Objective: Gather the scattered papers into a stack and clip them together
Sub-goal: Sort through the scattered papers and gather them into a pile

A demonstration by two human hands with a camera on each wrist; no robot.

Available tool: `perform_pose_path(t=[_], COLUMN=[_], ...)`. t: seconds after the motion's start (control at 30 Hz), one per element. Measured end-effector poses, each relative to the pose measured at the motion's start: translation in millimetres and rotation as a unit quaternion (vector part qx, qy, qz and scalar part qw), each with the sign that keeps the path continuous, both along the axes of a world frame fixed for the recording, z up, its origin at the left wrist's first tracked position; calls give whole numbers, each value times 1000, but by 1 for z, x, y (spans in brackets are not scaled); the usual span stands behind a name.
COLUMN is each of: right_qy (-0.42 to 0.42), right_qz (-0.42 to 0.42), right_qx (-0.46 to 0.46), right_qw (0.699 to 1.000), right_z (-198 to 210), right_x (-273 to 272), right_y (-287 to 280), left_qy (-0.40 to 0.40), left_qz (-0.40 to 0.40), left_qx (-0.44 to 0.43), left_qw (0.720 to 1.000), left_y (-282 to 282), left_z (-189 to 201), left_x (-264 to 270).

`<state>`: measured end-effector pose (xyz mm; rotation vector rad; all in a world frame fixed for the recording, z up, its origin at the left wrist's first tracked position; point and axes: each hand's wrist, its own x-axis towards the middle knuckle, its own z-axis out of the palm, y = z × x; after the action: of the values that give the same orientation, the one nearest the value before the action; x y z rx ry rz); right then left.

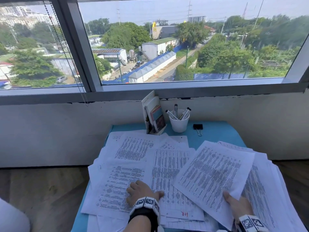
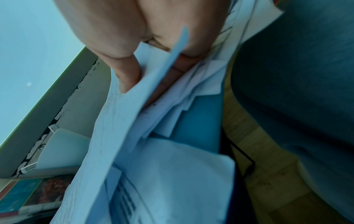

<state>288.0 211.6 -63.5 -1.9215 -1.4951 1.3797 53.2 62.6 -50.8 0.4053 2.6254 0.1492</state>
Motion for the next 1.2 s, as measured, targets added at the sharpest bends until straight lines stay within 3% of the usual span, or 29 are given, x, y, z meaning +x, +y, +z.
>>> perform_pose_path(t=[0.17,0.33,0.53,0.63,0.77,0.83,0.87,0.9,0.97,1.0,1.07,1.2], right_qy=[0,0,24,43,74,72,68,76,107,117,138,230], right_qz=[17,23,17,19,22,28,38,48,43,35,19,-19], right_qx=[2,4,5,23,68,83,78,72,56,42,23,-11], right_qw=[1000,1000,1000,999,995,994,994,993,992,992,990,973], right_z=[-3,-5,-6,-6,0,3,6,6,6,13,16,7], right_x=[1,2,3,3,1,0,0,-1,0,0,0,-2], right_y=[-1,-1,0,-2,-7,-10,-12,-14,-14,-17,-15,-10], left_qy=[17,-17,-83,-41,35,-15,-57,-93,-99,-90,-96,-162], left_qz=[2,20,55,161,310,285,247,189,11,-66,-149,-133], left_qx=[-2,23,218,382,558,594,596,577,475,424,347,285], left_qw=[1000,999,971,909,769,752,762,789,874,899,921,935], left_y=[4,7,6,-2,-18,-17,-14,-11,-4,0,3,4], left_z=[2,4,1,15,48,54,54,53,47,39,27,6], left_x=[2,0,-4,-19,-48,-54,-51,-44,-23,-10,14,41])
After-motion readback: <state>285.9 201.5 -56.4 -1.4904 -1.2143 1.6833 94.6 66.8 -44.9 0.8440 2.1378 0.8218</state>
